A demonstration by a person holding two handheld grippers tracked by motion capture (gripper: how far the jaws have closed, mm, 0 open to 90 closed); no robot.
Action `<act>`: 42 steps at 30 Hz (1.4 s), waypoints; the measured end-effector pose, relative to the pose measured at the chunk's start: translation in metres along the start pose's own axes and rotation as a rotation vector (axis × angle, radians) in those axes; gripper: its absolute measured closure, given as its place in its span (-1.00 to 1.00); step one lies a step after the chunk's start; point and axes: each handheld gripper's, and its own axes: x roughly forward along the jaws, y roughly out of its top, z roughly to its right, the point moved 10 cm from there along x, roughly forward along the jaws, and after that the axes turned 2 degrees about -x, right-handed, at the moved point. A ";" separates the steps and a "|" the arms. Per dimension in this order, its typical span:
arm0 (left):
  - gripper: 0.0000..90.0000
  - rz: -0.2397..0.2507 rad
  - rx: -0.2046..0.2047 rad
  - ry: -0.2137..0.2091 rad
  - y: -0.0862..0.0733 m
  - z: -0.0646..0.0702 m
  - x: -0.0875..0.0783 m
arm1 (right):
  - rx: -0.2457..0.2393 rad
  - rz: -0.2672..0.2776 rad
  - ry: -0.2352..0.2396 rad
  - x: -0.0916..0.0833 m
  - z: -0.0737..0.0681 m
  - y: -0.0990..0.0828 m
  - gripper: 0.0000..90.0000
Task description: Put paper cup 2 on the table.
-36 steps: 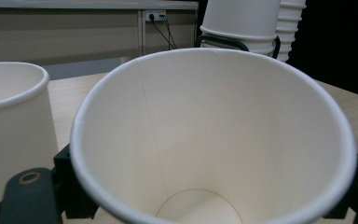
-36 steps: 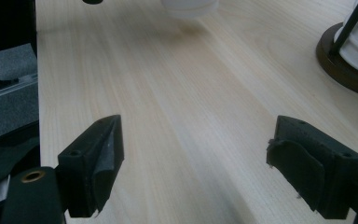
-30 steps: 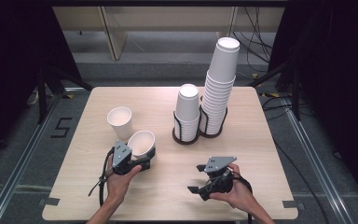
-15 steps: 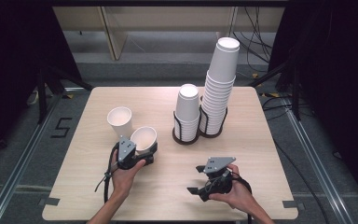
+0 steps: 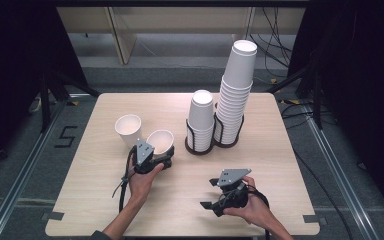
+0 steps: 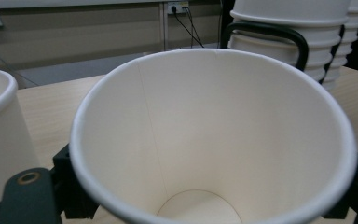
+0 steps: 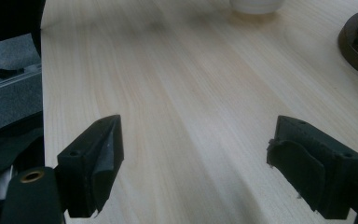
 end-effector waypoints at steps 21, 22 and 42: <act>-0.71 -0.051 0.018 0.067 -0.011 -0.017 0.028 | -0.001 -0.009 0.012 0.001 -0.002 -0.001 -0.60; -0.70 -0.067 0.007 0.063 -0.014 -0.018 0.028 | -0.002 -0.009 0.011 0.001 -0.002 -0.001 -0.60; -0.67 -0.205 0.035 -0.009 -0.044 -0.033 -0.007 | -0.015 -0.037 0.027 0.004 -0.006 -0.006 -0.61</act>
